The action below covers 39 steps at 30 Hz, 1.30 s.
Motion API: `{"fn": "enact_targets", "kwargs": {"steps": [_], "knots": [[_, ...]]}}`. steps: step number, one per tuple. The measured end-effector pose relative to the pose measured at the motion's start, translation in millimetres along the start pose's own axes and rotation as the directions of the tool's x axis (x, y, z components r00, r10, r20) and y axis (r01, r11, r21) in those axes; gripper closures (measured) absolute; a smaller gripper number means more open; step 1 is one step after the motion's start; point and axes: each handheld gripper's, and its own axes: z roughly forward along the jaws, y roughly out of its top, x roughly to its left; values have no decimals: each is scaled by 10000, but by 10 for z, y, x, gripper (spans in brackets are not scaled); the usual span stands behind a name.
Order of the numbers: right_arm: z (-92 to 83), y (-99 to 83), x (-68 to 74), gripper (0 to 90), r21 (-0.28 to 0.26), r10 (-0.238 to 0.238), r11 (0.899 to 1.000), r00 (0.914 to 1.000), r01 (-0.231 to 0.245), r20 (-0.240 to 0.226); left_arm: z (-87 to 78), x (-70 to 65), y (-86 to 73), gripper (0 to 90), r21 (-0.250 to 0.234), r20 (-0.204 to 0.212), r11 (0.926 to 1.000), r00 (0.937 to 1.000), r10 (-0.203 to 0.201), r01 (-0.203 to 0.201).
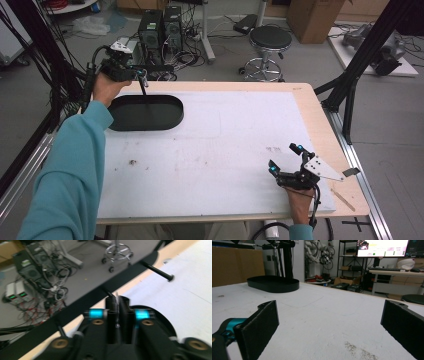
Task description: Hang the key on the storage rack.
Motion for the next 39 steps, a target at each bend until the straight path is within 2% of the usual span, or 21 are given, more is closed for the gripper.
{"fn": "enact_targets", "kwargs": {"steps": [4,6,7,8,9,10,11,12,14,15,19,24,27,28,29,31,32,34,37,39], "knots": [[-1,-1,6,8,21,69,10000,10000,-69,-2,-18,40,-11,679,-183,-279,9994,9991,-311,306],[2,0,-1,8,-3,-20,10000,10000,20,-15,-48,52,-22,533,-574,-216,9974,9988,-437,424],[1,0,3,8,18,27,10000,10000,-27,-22,-77,53,-38,493,-1053,-55,9938,9994,-352,344],[-1,-1,4,8,48,50,10000,10000,-50,-4,-110,47,-61,433,-1736,-59,9848,9999,-116,104],[1,1,3,8,15,12,10000,10000,-12,-16,-141,34,-86,279,-2281,-342,9736,9994,8,-86],[3,0,2,8,17,-13,10000,10000,13,-5,-174,43,-111,134,-2541,-119,9672,9999,-26,-5],[5,0,-2,8,4,-68,10000,10000,68,-13,-208,52,-140,112,-2675,329,9633,9993,-150,233],[5,1,-2,8,13,-46,10000,10000,46,-13,-243,50,-178,102,-2848,594,9579,9981,-190,352],[5,0,-3,8,0,-70,10000,10000,70,-12,-333,27,-266,17,-3088,761,9499,9968,-264,487],[5,0,-2,8,-2,-69,10000,10000,69,-8,-391,17,-310,17,-3211,1017,9454,9945,-242,558],[4,1,-1,8,74,40,10000,10000,-40,-14,-686,-44,-517,17,-3908,1329,9189,9911,-21,543],[6,1,4,8,94,52,9999,10000,-52,1,-954,-168,-817,17,-3914,1551,9196,9875,290,345],[7,1,5,8,83,40,10000,10000,-40,2,-1074,-278,-986,17,-4087,1626,9126,9851,568,149],[5,2,7,8,102,15,9999,10000,-15,-1,-1110,-310,-1050,17,-4194,1670,9077,9840,622,138],[7,1,8,8,60,-44,10000,10000,44,8,-1143,-340,-1121,17,-4328,1790,9010,9823,545,289],[5,1,10,8,74,-18,10000,10000,18,14,-1194,-395,-1272,17,-4436,1975,8947,9794,407,523],[5,2,10,8,81,-22,10000,10000,21,18,-1217,-424,-1347,17,-4401,2047,8959,9782,348,602],[6,2,10,8,92,-45,9999,10000,45,23,-1251,-479,-1506,17,-4460,2106,8926,9770,338,652],[6,0,25,8,76,-166,9998,9999,166,46,-1278,-550,-1723,17,-4360,2085,8969,9778,206,741],[11,2,24,8,102,-280,9996,9996,280,35,-1280,-590,-1848,17,-4400,2111,8931,9775,12,940]]}}
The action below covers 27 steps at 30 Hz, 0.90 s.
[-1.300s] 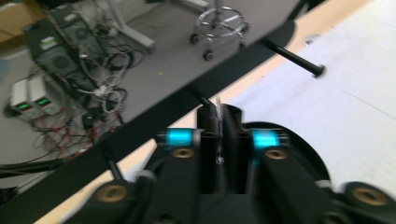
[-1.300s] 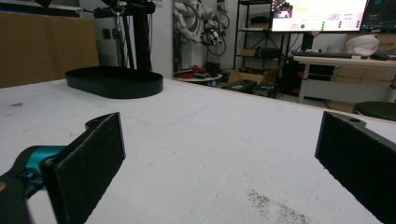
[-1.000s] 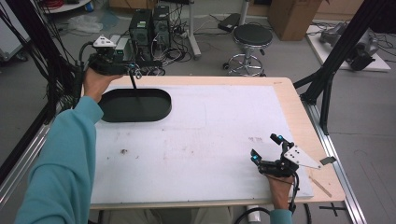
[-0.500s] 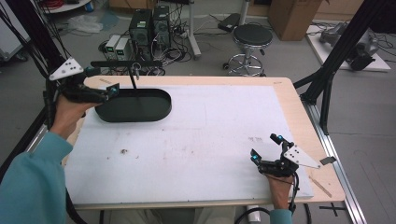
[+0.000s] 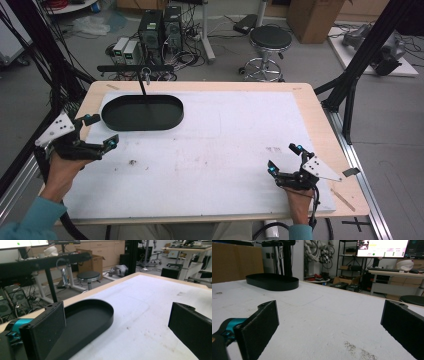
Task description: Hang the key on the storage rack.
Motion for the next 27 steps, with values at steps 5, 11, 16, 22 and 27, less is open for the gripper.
{"fn": "enact_targets", "kwargs": {"steps": [5,11,16,22,27], "knots": [[-1,0,-1,8,15,147,9999,9999,-147,22,-83,-145,-317,17,-233,-89,9996,9998,-185,183],[-1,0,-3,8,20,177,9998,9998,-177,16,-140,-325,-688,17,-411,-183,9990,9996,-203,196],[-3,0,-3,8,21,209,9998,9998,-209,28,-206,-366,-860,17,-606,-322,9972,9985,-447,427],[-3,-1,-1,8,32,227,9997,9997,-227,24,-258,-384,-978,17,-927,-625,9947,9968,-504,445],[-3,-1,-3,8,17,203,9998,9998,-203,31,-285,-400,-998,17,-1242,-742,9917,9963,-442,348]]}}
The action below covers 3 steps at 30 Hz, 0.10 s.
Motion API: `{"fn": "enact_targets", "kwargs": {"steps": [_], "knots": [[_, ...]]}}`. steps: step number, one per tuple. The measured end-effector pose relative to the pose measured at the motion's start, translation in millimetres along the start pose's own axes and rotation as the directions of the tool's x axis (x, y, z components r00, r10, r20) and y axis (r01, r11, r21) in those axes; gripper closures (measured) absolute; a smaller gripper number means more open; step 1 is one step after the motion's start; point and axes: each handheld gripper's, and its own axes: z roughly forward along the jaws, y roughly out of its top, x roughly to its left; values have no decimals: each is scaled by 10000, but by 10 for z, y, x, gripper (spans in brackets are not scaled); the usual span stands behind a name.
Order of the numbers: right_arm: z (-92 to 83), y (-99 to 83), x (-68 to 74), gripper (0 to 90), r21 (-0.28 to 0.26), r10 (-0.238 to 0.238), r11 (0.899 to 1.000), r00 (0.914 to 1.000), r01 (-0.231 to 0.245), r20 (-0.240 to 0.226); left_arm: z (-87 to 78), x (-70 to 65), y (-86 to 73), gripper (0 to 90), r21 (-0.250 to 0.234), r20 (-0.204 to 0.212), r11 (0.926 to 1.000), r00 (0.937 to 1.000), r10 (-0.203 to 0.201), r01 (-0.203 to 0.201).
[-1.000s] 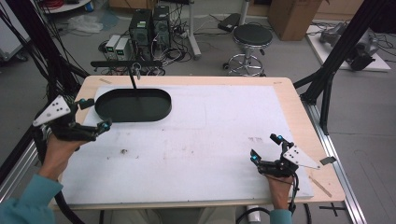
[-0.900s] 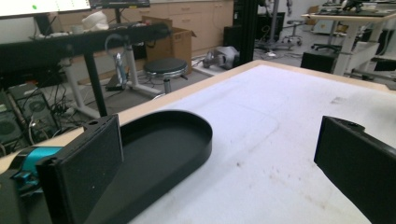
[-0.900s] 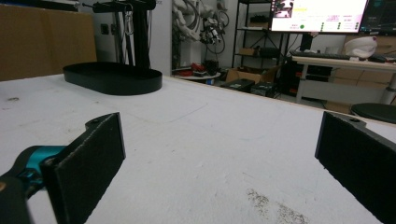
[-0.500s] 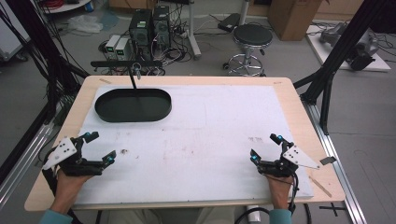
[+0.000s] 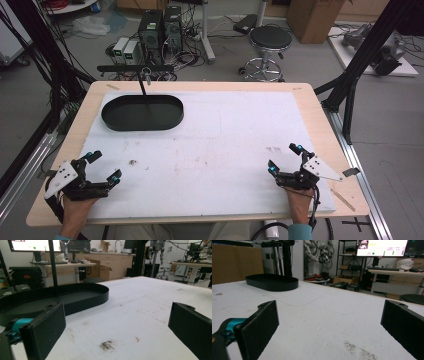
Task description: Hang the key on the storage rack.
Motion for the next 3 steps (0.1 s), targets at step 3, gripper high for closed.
{"fn": "enact_targets", "kwargs": {"steps": [3], "knots": [[0,0,1,8,-5,-61,10000,10000,61,3,-1,-1,1,17,19,-30,10000,10000,13,-13]]}}
